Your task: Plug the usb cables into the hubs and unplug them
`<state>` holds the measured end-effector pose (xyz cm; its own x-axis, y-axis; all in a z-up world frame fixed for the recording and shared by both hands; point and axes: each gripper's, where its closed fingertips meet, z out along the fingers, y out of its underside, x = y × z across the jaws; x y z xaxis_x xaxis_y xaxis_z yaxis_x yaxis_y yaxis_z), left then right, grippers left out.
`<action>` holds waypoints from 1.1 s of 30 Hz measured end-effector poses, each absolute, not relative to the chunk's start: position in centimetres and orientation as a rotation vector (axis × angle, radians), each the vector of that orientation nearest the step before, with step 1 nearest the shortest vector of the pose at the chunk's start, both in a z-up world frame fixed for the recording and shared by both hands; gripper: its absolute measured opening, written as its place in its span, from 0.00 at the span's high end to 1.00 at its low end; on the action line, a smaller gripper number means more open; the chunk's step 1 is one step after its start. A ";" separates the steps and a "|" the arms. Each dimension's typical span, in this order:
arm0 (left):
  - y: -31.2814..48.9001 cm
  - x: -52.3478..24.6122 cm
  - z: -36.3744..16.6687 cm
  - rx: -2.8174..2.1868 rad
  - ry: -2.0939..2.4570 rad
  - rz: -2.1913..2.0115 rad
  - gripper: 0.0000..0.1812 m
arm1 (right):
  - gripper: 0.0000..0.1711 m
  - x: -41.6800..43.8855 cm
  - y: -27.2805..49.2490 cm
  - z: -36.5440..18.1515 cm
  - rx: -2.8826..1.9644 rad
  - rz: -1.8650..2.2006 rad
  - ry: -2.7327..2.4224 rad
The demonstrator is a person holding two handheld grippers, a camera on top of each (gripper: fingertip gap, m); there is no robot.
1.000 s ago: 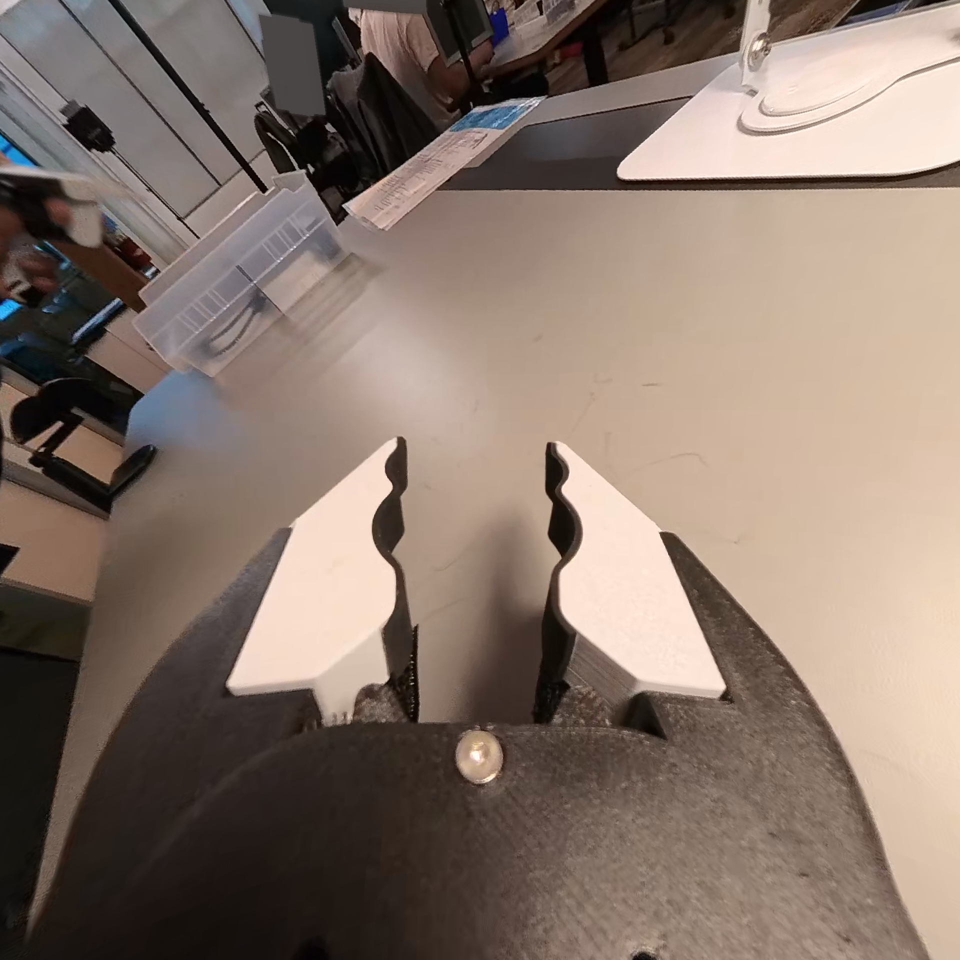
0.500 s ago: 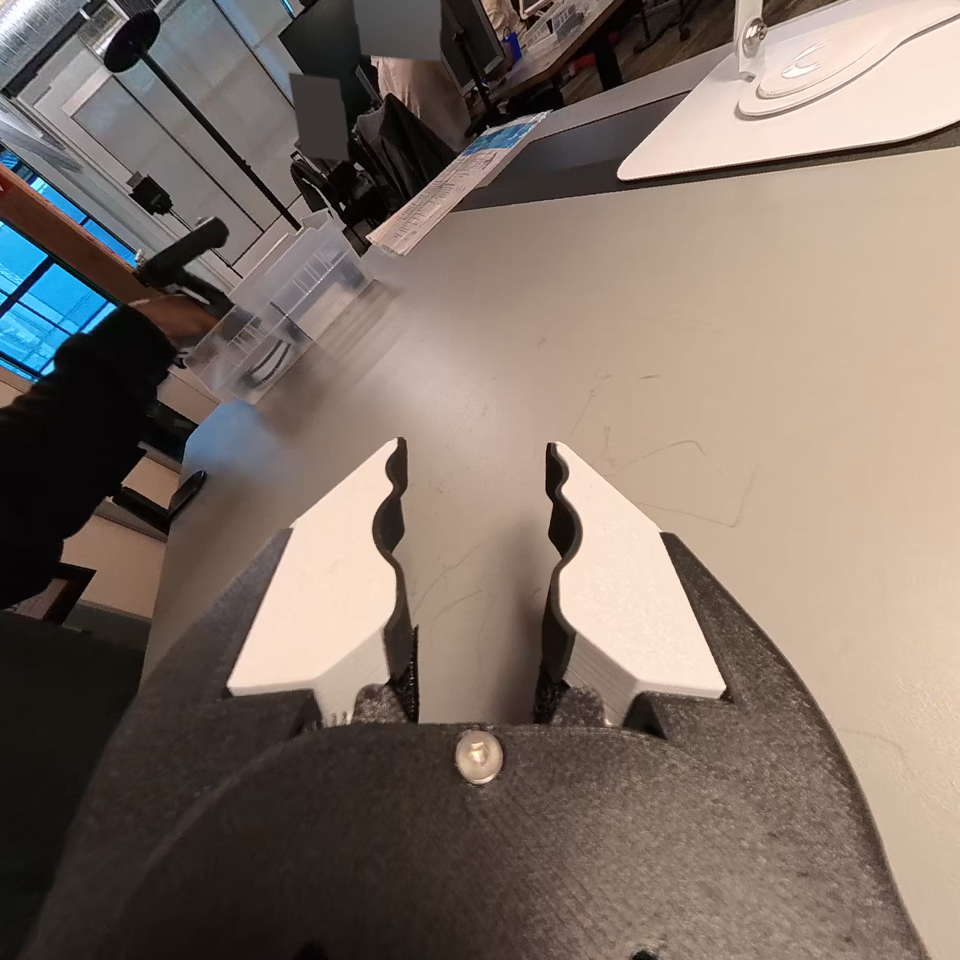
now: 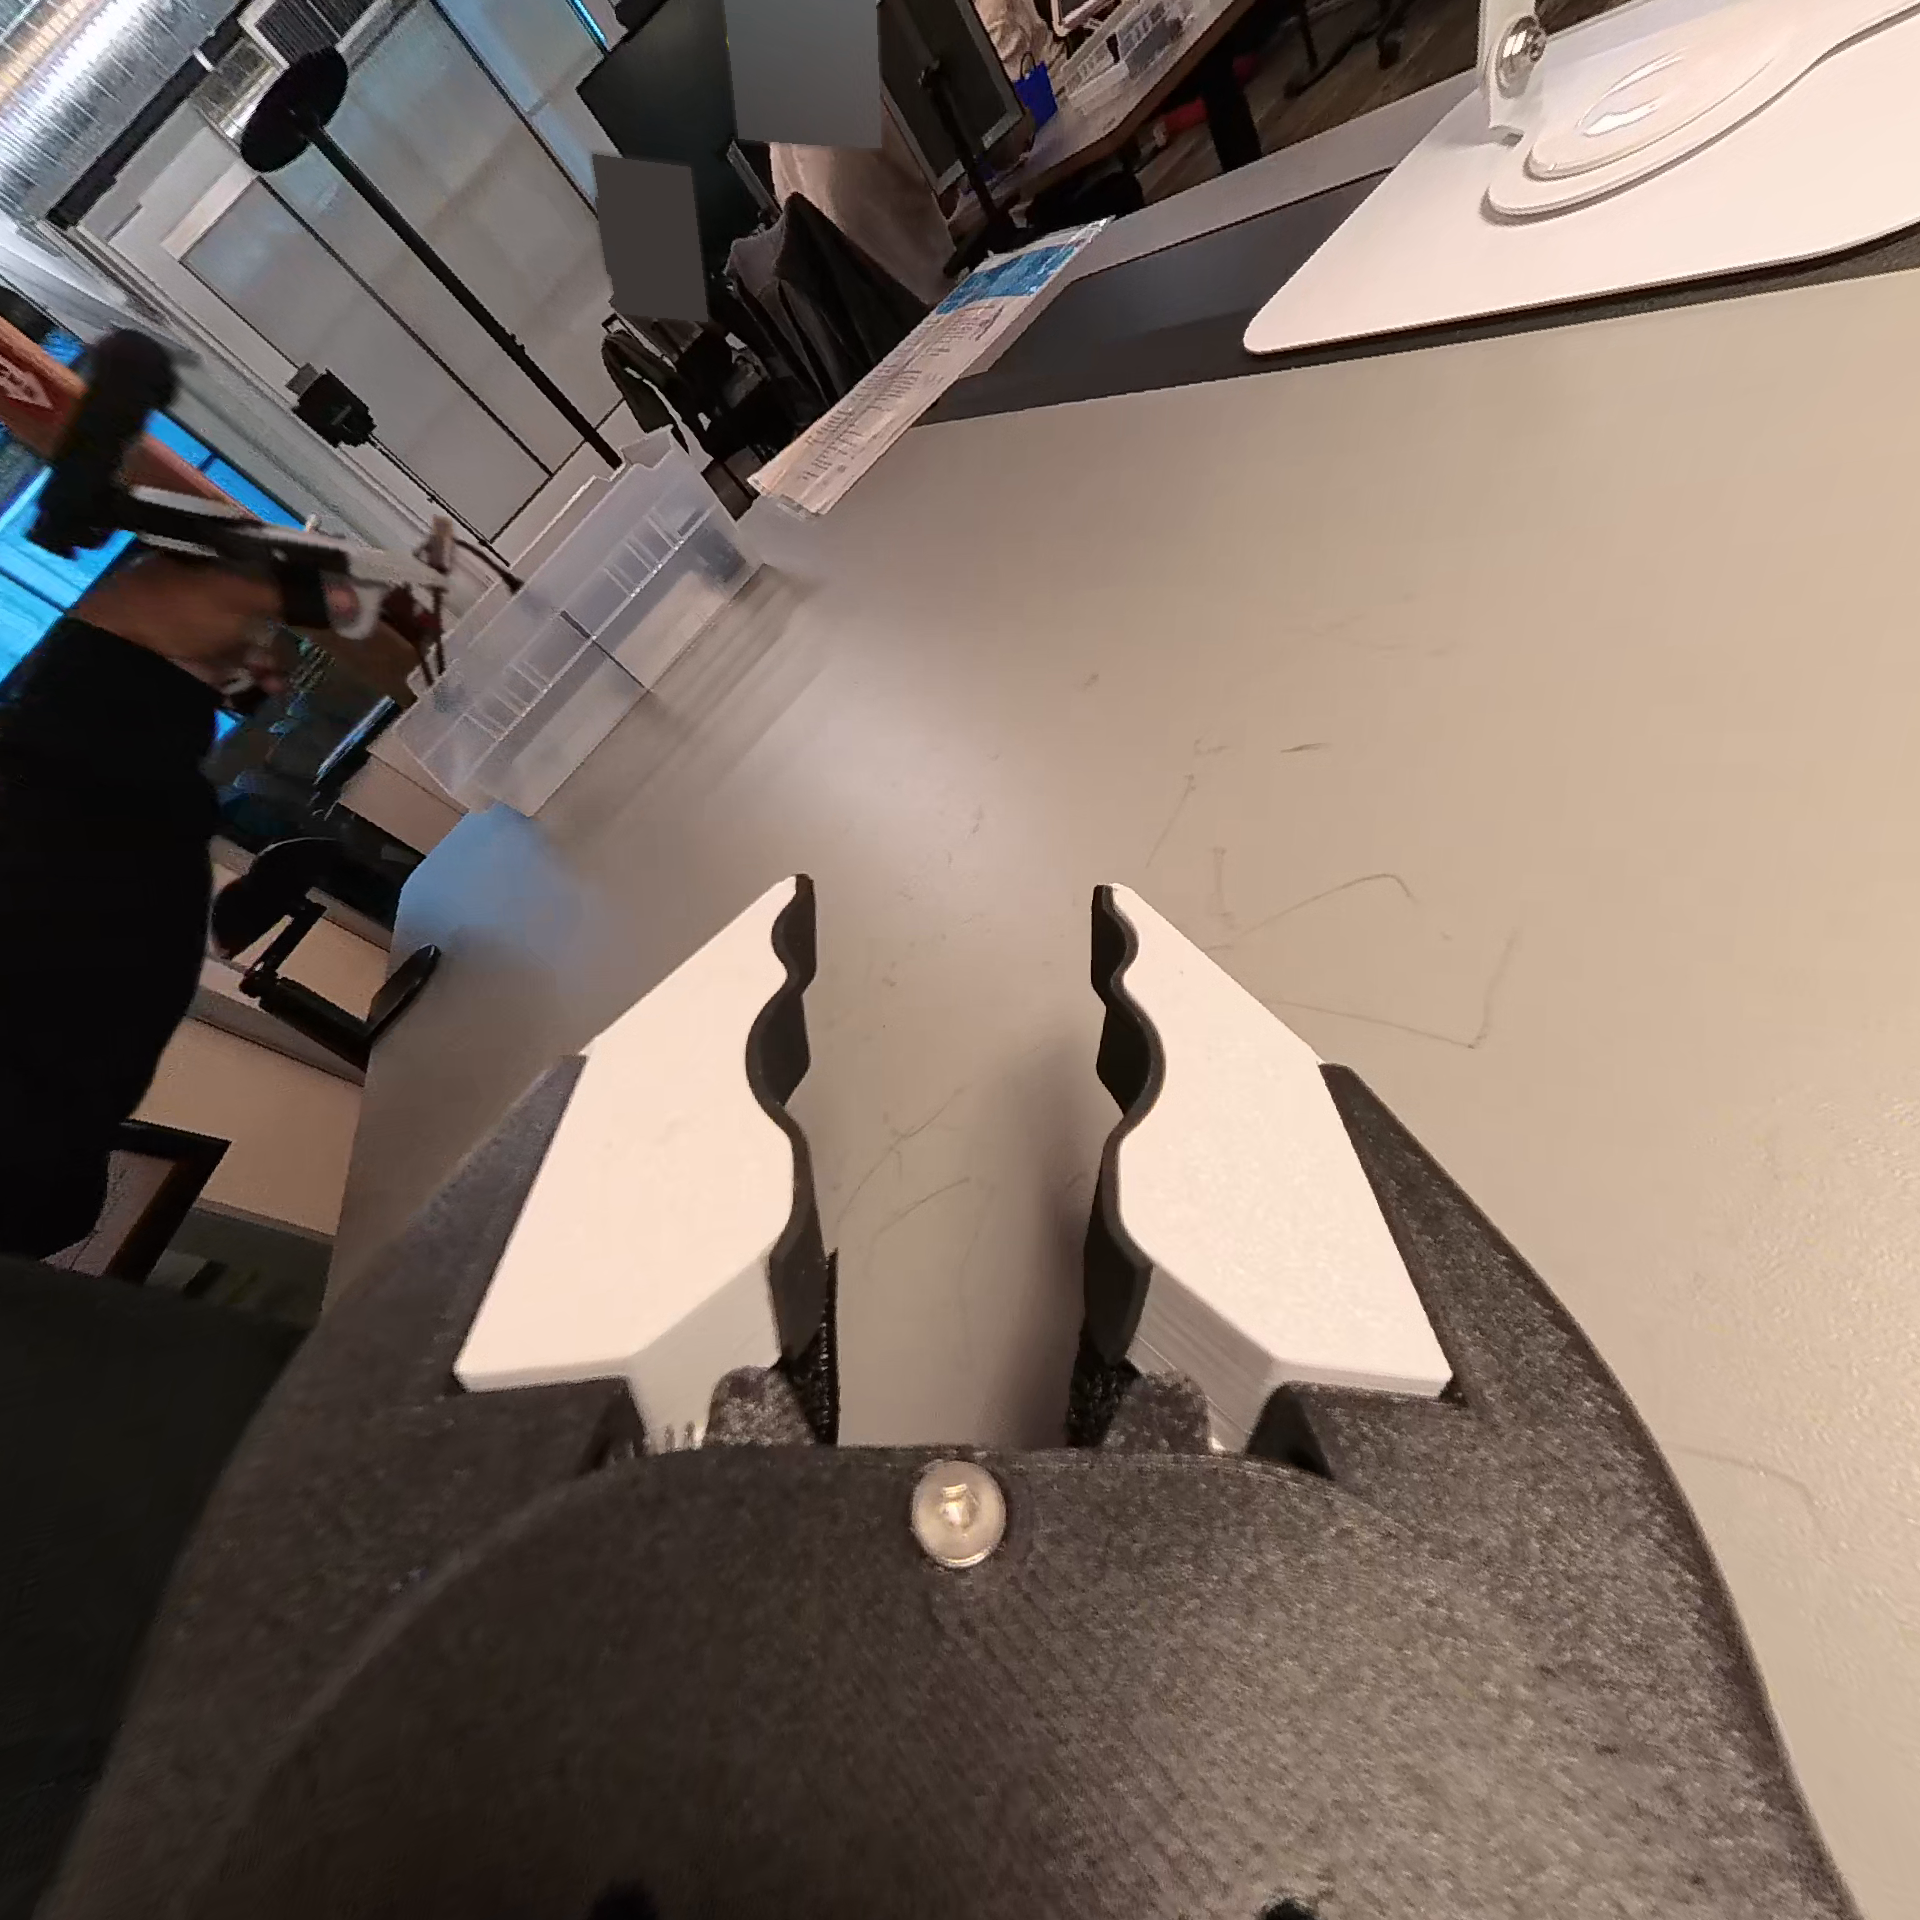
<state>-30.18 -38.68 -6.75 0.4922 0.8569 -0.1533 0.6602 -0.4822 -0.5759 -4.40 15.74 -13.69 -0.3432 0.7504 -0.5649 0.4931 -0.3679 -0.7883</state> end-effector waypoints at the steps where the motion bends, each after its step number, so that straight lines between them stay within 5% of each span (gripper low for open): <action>1: -37.7 -29.9 -4.7 -2.267 -1.202 0.627 0.95 | 0.69 -4.4 15.8 -13.7 -1.660 1.786 -1.625; 6: -29.2 -26.6 4.2 -2.202 -0.841 0.701 0.95 | 0.69 -4.4 15.8 -13.7 -1.664 1.790 -1.624; 9: -22.2 -23.3 5.1 -2.241 -0.608 0.643 0.95 | 0.69 -4.4 15.8 -13.7 -1.662 1.792 -1.625; 21: -1.4 -6.6 -9.6 -2.398 0.082 -0.172 0.95 | 0.69 -4.3 15.8 -13.6 -1.655 1.801 -1.622; 29: 0.5 0.9 -16.2 -2.450 0.247 -0.526 0.94 | 0.69 -4.2 15.7 -13.6 -1.655 1.809 -1.626; 33: -0.2 1.0 -14.6 -2.376 0.273 -0.514 0.83 | 0.69 -4.2 15.7 -13.6 -1.656 1.810 -1.627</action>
<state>0.96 -0.24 -14.63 0.9000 -0.3262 0.2891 -0.0570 -0.7456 -0.6639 -4.21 15.71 -13.56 -0.3539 0.7365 -0.5765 0.4949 -0.3755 -0.7836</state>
